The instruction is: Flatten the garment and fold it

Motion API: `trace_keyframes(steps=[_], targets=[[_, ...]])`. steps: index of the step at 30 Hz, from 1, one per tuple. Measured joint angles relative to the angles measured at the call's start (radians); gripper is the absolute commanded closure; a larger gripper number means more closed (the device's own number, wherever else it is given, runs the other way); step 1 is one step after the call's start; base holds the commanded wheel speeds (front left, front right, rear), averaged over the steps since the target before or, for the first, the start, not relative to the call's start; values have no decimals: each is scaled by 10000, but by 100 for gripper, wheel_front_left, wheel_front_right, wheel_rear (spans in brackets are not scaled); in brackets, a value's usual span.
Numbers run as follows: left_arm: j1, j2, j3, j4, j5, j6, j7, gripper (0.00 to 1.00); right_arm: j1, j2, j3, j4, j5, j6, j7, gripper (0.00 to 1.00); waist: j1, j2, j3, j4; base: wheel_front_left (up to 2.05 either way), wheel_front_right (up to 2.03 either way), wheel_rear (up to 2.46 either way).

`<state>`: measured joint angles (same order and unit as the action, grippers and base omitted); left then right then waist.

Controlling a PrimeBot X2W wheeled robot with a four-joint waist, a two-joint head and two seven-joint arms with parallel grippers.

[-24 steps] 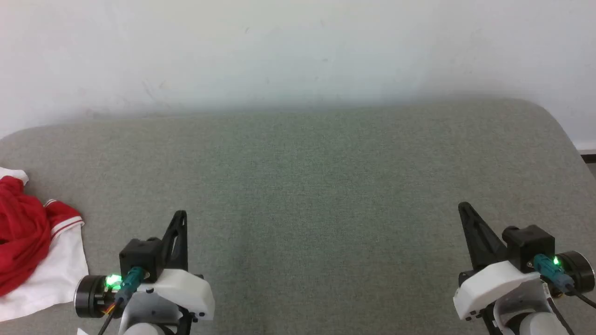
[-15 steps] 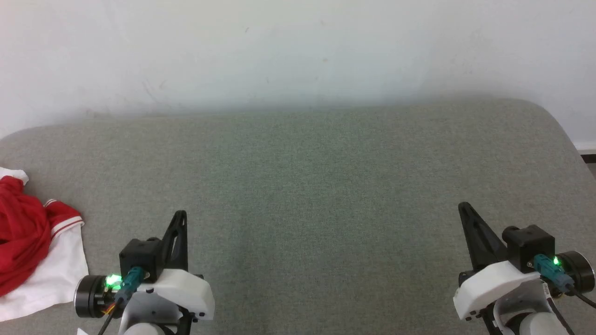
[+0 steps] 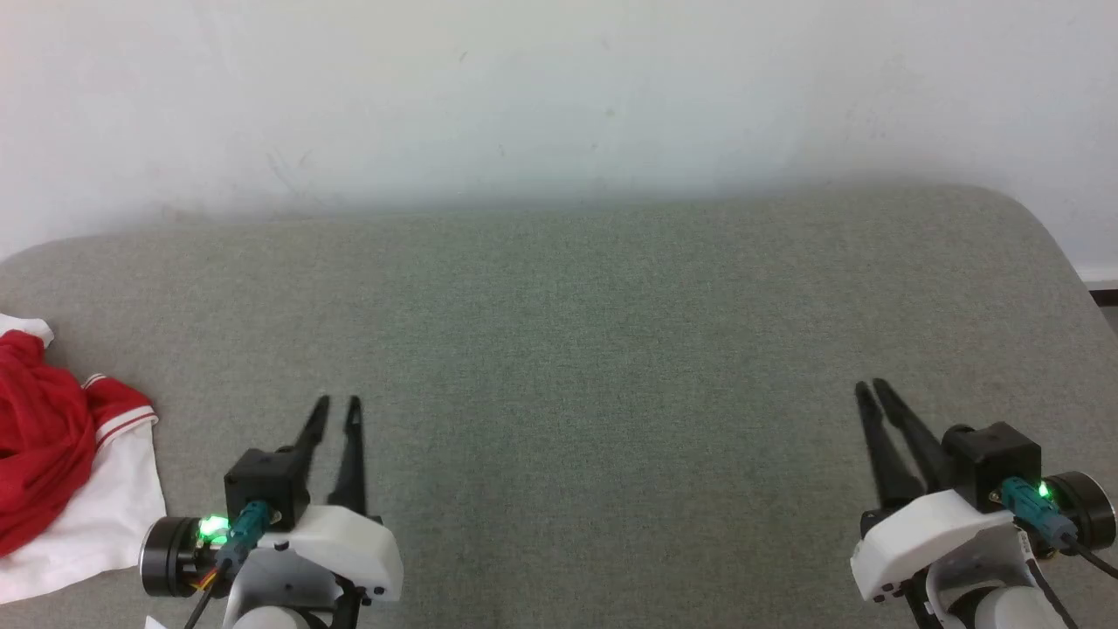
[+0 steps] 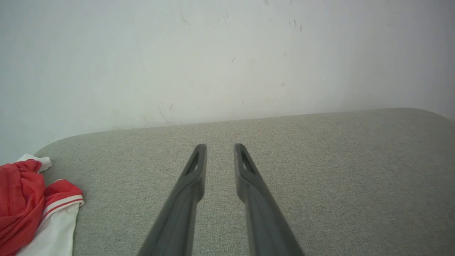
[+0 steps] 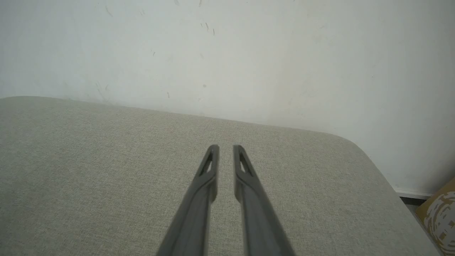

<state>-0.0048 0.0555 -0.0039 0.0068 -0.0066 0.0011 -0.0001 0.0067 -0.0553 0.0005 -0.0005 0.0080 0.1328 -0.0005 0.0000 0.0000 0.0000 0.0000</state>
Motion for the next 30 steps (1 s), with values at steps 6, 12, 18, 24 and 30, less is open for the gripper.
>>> trace_keyframes(steps=[6, 12, 18, 24, 30], targets=[[0, 2, -23, 27, -4, 4, -4, 0, 0, -2, 0, 2, 2, 0, -4, 0, 0, 0, 1, 2, 0, 0, 0], [-5, 2, -107, 113, -35, 65, -107, 0, 0, -2, -13, 48, 15, 0, -84, 0, 0, 0, -1, 61, 0, 0, 0], [-13, 2, -190, 215, -109, 188, -240, 0, -1, -2, -35, 107, 19, 0, -190, 0, 0, 0, -5, 221, 0, 0, 0], [-16, 6, -234, 293, -219, 278, -360, 0, -3, -2, -42, 153, 31, 0, -288, 0, 0, 0, -8, 489, 0, 0, 0], [-17, 10, -274, 378, -295, 395, -479, 0, -12, -2, -44, 199, 54, 0, -376, 0, 0, 0, -14, 842, 0, 0, 0]])
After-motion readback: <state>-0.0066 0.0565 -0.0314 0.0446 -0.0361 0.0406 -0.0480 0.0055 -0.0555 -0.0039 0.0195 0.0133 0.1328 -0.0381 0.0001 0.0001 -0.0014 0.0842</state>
